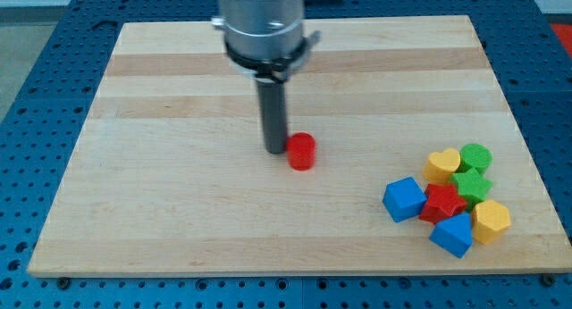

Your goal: Slide the red circle to the yellow hexagon

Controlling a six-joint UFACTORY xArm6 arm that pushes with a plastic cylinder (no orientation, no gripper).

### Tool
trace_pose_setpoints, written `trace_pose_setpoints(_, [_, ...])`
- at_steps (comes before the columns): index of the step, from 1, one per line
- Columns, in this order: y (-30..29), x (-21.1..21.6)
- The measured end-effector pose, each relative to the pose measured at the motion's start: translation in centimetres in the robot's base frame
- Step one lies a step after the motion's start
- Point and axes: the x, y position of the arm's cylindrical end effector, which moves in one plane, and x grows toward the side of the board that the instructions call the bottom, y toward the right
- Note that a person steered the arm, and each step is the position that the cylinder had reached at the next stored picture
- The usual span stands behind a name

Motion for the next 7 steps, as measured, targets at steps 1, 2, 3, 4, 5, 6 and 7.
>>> trace_pose_setpoints(1, [5.9, 0.6])
trace_pose_setpoints(2, [7.0, 1.0])
trace_pose_setpoints(3, [2.9, 1.0])
trace_pose_setpoints(4, [-0.3, 2.3])
trace_pose_setpoints(5, [1.4, 4.0])
trace_pose_setpoints(6, [5.5, 4.0])
trace_pose_setpoints(7, [9.0, 4.0])
